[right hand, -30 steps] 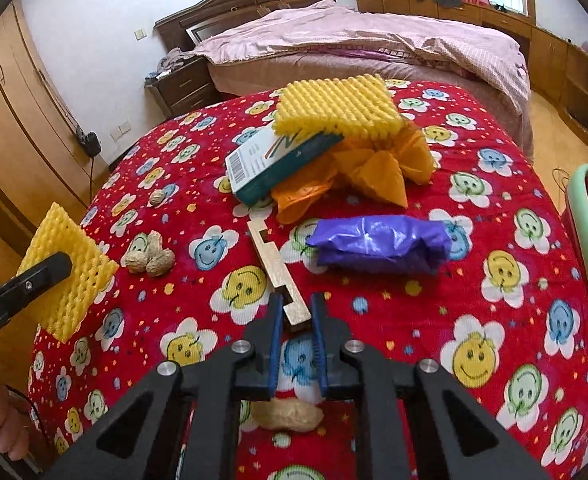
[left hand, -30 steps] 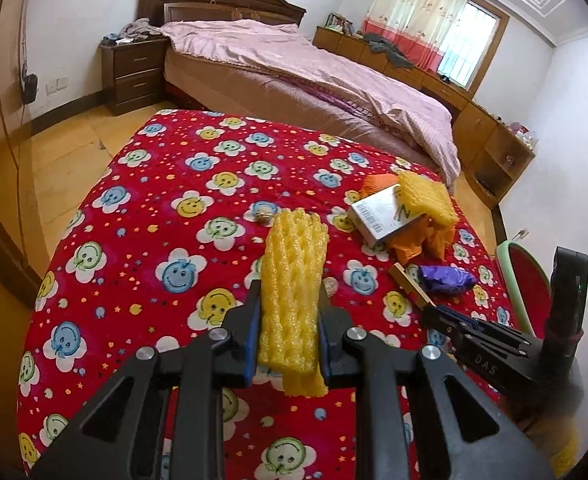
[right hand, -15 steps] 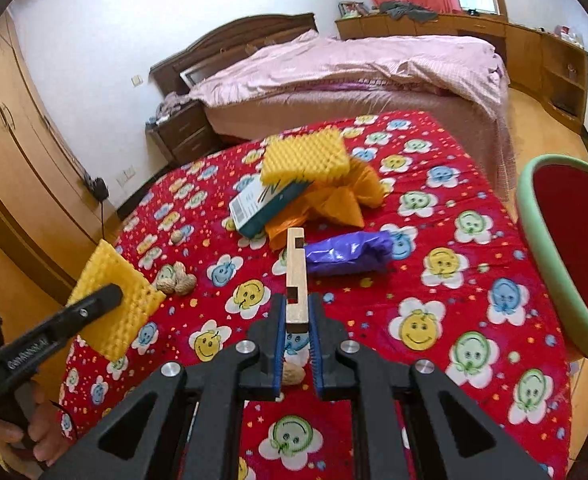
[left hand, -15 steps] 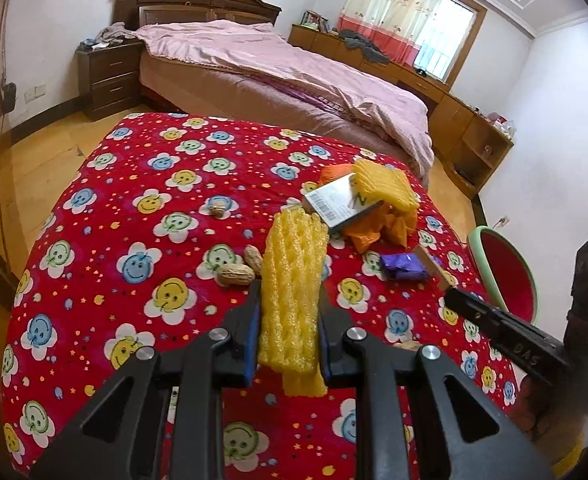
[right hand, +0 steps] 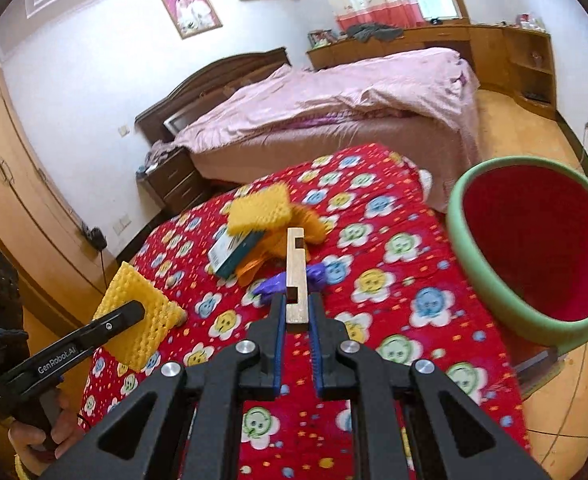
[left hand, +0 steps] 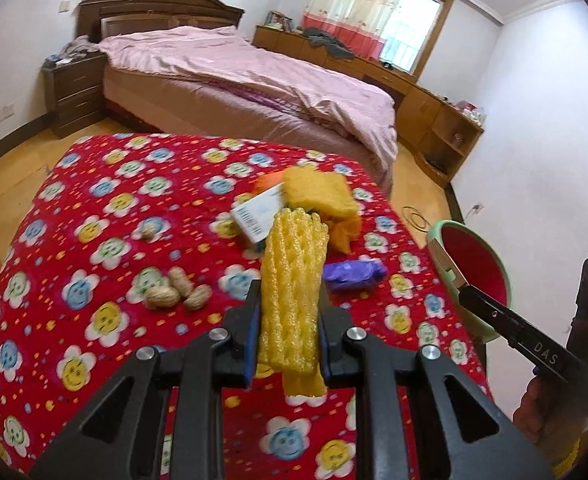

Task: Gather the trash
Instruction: 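Carry the net and wooden stick over the red bucket and open both tools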

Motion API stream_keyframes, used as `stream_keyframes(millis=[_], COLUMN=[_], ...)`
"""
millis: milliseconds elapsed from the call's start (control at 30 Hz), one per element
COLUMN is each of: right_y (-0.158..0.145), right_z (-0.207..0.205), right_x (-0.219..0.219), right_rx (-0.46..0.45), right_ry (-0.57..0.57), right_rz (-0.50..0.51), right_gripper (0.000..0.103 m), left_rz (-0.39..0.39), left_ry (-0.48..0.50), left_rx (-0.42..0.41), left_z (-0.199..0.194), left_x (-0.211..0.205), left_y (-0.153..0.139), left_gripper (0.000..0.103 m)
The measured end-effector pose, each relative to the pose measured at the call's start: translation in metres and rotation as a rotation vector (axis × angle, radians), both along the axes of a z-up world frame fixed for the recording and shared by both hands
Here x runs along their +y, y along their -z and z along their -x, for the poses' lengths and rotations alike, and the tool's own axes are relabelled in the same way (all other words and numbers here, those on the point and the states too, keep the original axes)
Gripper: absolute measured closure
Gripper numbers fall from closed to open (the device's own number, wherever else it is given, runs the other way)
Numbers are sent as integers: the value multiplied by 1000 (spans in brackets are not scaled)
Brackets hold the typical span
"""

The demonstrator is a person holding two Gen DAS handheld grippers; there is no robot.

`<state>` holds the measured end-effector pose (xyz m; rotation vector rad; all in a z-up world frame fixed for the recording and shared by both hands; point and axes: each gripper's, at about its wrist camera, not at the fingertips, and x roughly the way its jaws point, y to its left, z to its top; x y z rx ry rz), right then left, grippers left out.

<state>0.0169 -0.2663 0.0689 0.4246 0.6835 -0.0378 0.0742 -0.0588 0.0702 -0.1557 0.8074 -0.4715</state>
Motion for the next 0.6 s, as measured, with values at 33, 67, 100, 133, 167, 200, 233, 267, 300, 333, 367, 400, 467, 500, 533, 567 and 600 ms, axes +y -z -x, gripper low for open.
stream_keyframes(millis=[33, 67, 100, 133, 167, 200, 233, 267, 300, 333, 367, 400, 467, 500, 533, 567, 600], right_y=[-2, -4, -7, -8, -10, -11, -12, -13, -14, -15, -16, -17, -18, -18, -18, -18, -18], right_z=[2, 5, 8, 10, 13, 14, 16, 19, 21, 23, 25, 28, 32, 34, 35, 37, 37], right_x=[-3, -8, -13, -16, -21, -25, -29, -34, -38, -42, -45, -51, -59, -64, -68, -74, -78], right_rx=[-5, -11, -18, -21, -24, -26, -27, -29, -31, -32, -34, -36, -38, -39, -39, -38, -37], right_ry=[8, 20, 34, 43, 59, 69, 81, 93, 105, 115, 123, 137, 158, 168, 177, 190, 201], right_rz=[1, 1, 2, 4, 6, 6, 5, 6, 8, 9, 8, 8, 5, 5, 6, 6, 6], right_gripper=[91, 91, 91, 90, 91, 91, 91, 91, 91, 91, 91, 91, 91, 91, 91, 91, 91], left_rz=[1, 1, 0, 0, 1, 2, 3, 3, 3, 2, 3, 2, 1, 0, -2, -3, -5], left_ry=[11, 18, 30, 44, 55, 64, 76, 89, 101, 118, 131, 142, 173, 189, 203, 216, 227], left_rx=[-6, -12, -20, -29, -34, -37, -42, -47, -51, -56, -60, -62, -65, -66, -67, -68, -68], left_z=[0, -1, -1, 0, 0, 0, 0, 1, 1, 1, 2, 2, 3, 3, 2, 1, 1], left_x=[-5, -8, -12, -18, -23, -26, -31, -37, -42, -49, -55, -60, -74, -81, -88, -94, -100], left_y=[-3, -5, -8, -11, -13, -15, -17, -20, -21, -24, -25, -26, -29, -30, -31, -31, -32], left_gripper=[80, 80, 80, 80, 80, 80, 80, 80, 80, 80, 80, 80, 80, 80, 80, 80, 80])
